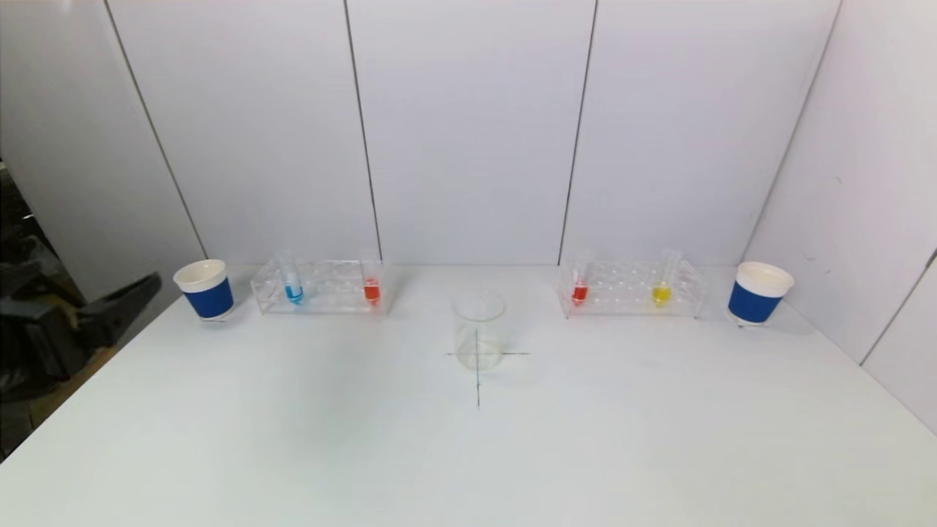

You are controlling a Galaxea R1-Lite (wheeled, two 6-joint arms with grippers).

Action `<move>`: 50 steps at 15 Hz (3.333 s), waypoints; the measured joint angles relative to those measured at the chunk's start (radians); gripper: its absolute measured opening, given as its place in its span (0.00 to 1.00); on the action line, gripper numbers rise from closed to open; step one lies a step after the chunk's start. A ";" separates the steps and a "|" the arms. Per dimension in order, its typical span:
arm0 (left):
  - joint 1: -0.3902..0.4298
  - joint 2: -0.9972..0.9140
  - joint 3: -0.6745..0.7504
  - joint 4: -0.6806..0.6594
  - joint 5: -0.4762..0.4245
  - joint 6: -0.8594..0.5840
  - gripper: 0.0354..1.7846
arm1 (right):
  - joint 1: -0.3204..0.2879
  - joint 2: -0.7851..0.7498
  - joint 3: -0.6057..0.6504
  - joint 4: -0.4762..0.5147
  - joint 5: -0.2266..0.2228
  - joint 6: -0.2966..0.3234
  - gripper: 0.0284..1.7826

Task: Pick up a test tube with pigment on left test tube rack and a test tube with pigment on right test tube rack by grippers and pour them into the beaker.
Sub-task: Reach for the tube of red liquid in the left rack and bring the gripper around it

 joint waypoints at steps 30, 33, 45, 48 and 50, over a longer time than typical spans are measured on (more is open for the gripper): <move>-0.211 1.175 -0.506 -0.617 0.038 -0.050 0.99 | 0.000 0.000 0.000 0.000 0.000 0.000 0.99; -0.229 1.209 -0.566 -0.590 0.042 -0.057 0.99 | 0.000 0.000 0.000 0.000 0.000 0.000 0.99; -0.235 1.290 -0.709 -0.538 0.068 -0.069 0.99 | 0.000 0.000 0.000 0.000 0.000 0.000 0.99; -0.234 1.295 -0.713 -0.543 0.067 -0.069 0.99 | 0.000 0.000 0.000 0.000 0.000 0.000 0.99; -0.234 1.301 -0.714 -0.545 0.067 -0.068 0.99 | 0.000 0.000 0.000 0.000 0.000 0.000 0.99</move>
